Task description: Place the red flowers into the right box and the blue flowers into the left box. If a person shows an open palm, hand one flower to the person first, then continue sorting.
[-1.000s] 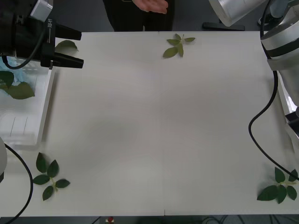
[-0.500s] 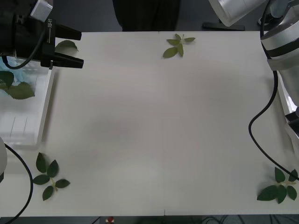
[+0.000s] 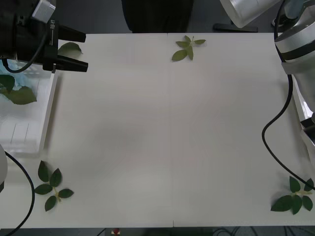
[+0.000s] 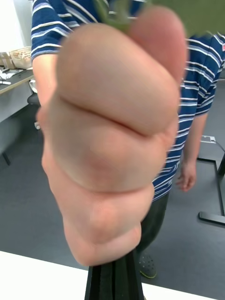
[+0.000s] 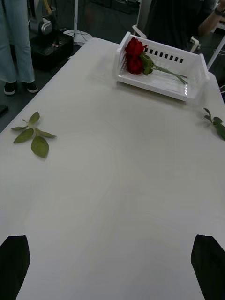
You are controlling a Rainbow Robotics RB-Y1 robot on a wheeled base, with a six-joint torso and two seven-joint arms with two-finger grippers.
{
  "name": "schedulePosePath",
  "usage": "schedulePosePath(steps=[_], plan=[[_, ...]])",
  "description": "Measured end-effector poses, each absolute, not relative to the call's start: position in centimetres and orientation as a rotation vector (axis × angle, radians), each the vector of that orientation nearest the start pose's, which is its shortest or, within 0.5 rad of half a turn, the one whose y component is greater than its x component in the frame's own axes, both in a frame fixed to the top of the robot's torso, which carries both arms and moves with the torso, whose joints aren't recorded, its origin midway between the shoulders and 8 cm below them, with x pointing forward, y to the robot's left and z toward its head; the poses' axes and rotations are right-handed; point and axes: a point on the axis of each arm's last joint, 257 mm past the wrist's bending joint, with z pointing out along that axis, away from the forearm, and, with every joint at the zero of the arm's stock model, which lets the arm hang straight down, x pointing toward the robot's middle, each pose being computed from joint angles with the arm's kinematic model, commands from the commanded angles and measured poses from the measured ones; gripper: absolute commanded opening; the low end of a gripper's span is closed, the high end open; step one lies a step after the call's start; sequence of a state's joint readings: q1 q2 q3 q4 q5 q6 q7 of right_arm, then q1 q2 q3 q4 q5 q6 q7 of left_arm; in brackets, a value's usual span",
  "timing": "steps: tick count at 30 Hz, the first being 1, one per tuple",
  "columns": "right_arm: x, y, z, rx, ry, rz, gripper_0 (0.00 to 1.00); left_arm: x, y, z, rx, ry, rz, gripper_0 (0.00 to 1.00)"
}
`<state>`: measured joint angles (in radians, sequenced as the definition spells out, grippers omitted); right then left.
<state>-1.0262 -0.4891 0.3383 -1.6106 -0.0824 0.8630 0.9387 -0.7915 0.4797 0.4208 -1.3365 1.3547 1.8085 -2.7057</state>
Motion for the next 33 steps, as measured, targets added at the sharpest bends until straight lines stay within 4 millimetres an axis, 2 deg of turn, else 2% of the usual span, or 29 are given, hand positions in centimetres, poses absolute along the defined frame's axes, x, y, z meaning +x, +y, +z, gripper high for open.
schedulePosePath(steps=[1, 2, 3, 4, 6, 10, 27, 33], plan=[[65.4, -9.0, 14.7, -0.187, 1.496, 0.149, 0.16, 49.7, 17.0, -3.6, 1.364, 1.55, -0.664, 1.0], [65.4, -9.0, 14.8, -0.187, 1.495, 0.15, 0.37, 49.7, 17.0, -3.6, 1.364, 1.55, -0.664, 1.0], [65.4, -9.0, 14.8, -0.187, 1.495, 0.15, 0.68, 49.7, 17.0, -3.6, 1.364, 1.55, -0.664, 1.0], [65.4, -9.0, 14.8, -0.187, 1.495, 0.15, 0.84, 49.7, 17.0, -3.6, 1.364, 1.55, -0.664, 1.0], [65.4, -9.0, 14.8, -0.187, 1.495, 0.15, 0.94, 49.7, 17.0, -3.6, 1.364, 1.55, -0.664, 1.0], [65.4, -9.0, 14.8, -0.187, 1.495, 0.15, 0.99, 49.7, 17.0, -3.6, 1.364, 1.55, -0.664, 1.0], [65.4, -9.0, 14.8, -0.187, 1.495, 0.15, 1.0, 49.7, 17.0, -3.6, 1.364, 1.55, -0.664, 1.0], [65.5, -8.5, 12.9, -0.207, 1.519, 0.142, 1.0, 49.7, 17.0, -3.6, 1.364, 1.55, -0.663, 1.0]])
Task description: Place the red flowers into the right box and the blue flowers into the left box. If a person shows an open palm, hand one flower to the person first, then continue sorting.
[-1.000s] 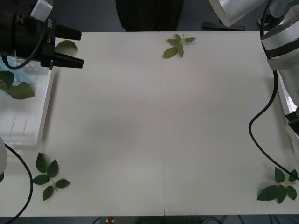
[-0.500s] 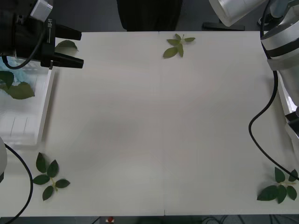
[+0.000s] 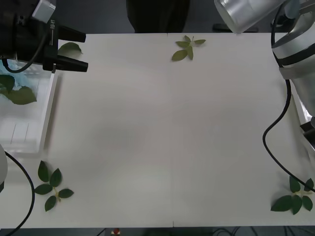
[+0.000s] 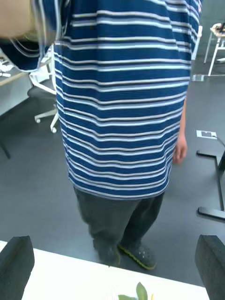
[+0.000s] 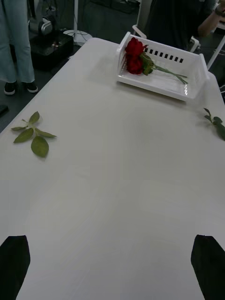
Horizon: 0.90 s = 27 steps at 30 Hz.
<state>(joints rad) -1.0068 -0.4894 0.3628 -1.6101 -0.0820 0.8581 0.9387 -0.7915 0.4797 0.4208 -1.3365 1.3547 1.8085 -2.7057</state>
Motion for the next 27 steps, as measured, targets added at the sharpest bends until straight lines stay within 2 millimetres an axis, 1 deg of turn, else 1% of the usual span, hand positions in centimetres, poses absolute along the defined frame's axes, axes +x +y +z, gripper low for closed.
schedulePosePath(steps=[3, 5, 7, 10, 11, 13, 14, 17, 19, 21, 22, 24, 27], plan=[[65.4, -8.2, 12.7, -0.218, 1.522, 0.157, 1.0, 49.7, 17.0, -3.6, 1.364, 1.55, -0.663, 1.0], [65.4, -8.3, 12.2, -0.216, 1.551, 0.196, 1.0, 49.7, 17.0, -3.6, 1.364, 1.55, -0.663, 1.0], [65.1, -8.9, 11.5, -0.213, 1.6, 0.228, 1.0, 49.7, 17.0, -3.6, 1.364, 1.55, -0.663, 1.0], [63.8, -10.1, 9.7, -0.25, 1.725, 0.245, 1.0, 49.7, 17.0, -3.6, 1.364, 1.55, -0.663, 1.0], [63.1, -10.4, 9.1, -0.295, 1.773, 0.245, 1.0, 49.7, 17.0, -3.6, 1.364, 1.55, -0.663, 1.0], [61.6, -11.3, 9.1, -0.422, 1.822, 0.233, 1.0, 49.7, 17.0, -3.6, 1.364, 1.55, -0.663, 1.0], [60.9, -12.0, 9.1, -0.492, 1.837, 0.217, 1.0, 49.7, 17.0, -3.6, 1.364, 1.55, -0.663, 1.0], [57.8, -14.2, 8.7, -0.702, 1.908, 0.198, 1.0, 49.7, 17.0, -3.6, 1.364, 1.551, -0.663, 1.0], [56.2, -16.0, 8.5, -0.777, 1.951, 0.187, 1.0, 49.7, 17.0, -3.6, 1.364, 1.551, -0.663, 1.0], [54.8, -17.3, 8.3, -0.835, 1.974, 0.193, 1.0, 49.7, 17.0, -3.6, 1.364, 1.551, -0.663, 1.0], [53.9, -17.7, 7.9, -0.891, 1.979, 0.195, 1.0, 49.7, 17.0, -3.6, 1.364, 1.551, -0.663, 1.0], [52.5, -18.6, 6.4, -1.035, 1.971, 0.175, 1.0, 49.7, 17.0, -3.6, 1.364, 1.551, -0.663, 1.0], [50.8, -19.6, 2.9, -1.274, 1.925, 0.134, 1.0, 49.7, 17.0, -3.6, 1.364, 1.551, -0.663, 1.0]])
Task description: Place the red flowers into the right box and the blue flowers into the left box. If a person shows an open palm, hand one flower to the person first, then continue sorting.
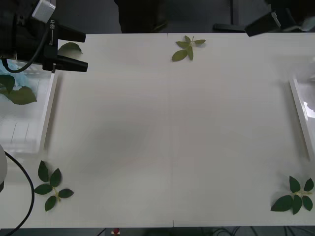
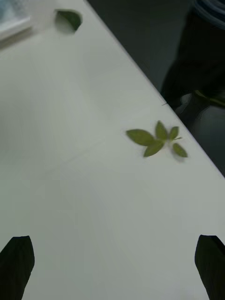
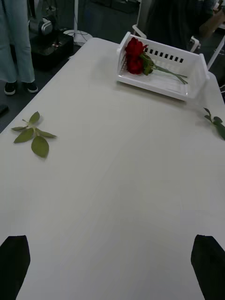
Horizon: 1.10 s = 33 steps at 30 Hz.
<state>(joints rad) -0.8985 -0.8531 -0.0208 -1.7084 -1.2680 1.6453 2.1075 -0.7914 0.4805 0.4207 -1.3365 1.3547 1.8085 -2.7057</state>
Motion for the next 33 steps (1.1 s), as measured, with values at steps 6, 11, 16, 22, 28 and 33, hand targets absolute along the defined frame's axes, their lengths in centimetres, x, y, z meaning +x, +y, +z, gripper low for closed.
schedulePosePath(steps=[6, 11, 16, 22, 28, 33], plan=[[48.4, -21.0, -3.7, -1.415, 1.941, 0.18, 1.0, 49.7, 17.0, -3.6, 1.364, 1.551, -0.663, 1.0], [47.0, -22.4, -9.1, -1.614, 1.841, 0.132, 1.0, 49.7, 17.0, -3.6, 1.364, 1.551, -0.663, 1.0], [45.7, -22.8, -12.5, -1.687, 1.811, 0.156, 1.0, 49.7, 17.0, -3.6, 1.364, 1.551, -0.663, 1.0], [46.3, -21.4, -13.3, -1.698, 1.747, 0.149, 1.0, 49.7, 17.0, -3.6, 1.364, 1.551, -0.663, 1.0], [47.0, -20.9, -13.7, -1.689, 1.743, 0.129, 1.0, 49.7, 17.0, -3.6, 1.364, 1.551, -0.663, 1.0], [47.0, -20.9, -13.7, -1.688, 1.743, 0.129, 1.0, 49.7, 17.0, -3.6, 1.364, 1.551, -0.663, 1.0]])
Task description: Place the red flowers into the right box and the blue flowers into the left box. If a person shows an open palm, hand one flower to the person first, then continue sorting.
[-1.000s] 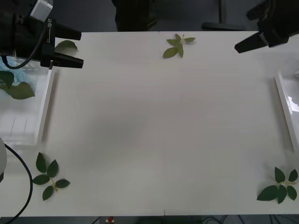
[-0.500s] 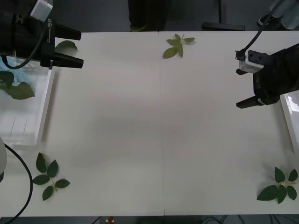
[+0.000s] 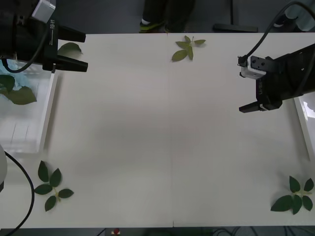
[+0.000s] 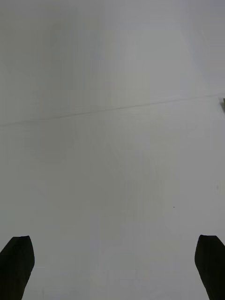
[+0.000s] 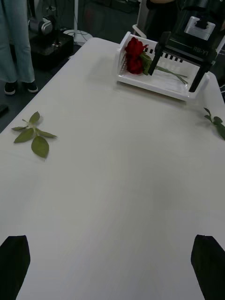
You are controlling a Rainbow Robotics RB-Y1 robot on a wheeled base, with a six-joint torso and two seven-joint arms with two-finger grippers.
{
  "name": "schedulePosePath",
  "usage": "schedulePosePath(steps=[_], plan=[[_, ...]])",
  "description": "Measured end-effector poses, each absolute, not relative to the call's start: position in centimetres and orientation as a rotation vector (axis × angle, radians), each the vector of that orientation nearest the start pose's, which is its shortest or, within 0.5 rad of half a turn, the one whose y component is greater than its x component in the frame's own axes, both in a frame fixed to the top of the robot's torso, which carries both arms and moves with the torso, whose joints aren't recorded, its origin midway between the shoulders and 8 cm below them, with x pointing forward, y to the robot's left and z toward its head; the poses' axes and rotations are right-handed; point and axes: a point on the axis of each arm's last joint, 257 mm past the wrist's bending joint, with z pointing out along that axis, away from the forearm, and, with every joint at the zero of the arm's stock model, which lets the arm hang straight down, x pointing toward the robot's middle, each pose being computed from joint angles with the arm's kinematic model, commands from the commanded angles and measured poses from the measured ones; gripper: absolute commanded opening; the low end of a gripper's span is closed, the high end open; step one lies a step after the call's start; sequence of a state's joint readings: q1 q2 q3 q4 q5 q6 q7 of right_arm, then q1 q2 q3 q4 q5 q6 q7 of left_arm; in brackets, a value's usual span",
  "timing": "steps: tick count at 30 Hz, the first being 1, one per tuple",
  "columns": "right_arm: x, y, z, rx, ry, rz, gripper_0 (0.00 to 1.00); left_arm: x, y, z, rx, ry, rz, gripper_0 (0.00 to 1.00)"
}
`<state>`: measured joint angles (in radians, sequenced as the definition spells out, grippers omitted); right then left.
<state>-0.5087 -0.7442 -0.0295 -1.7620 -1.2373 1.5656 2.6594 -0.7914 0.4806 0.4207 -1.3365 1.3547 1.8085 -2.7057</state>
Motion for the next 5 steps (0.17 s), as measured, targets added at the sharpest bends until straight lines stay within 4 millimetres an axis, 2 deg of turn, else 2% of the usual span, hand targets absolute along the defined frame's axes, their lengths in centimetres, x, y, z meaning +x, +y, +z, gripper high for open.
schedulePosePath(steps=[5], plan=[[46.98, -20.88, -13.75, -1.688, 1.743, 0.129, 1.0, 49.71, 17.04, -3.64, 1.364, 1.551, -0.663, 1.0]])
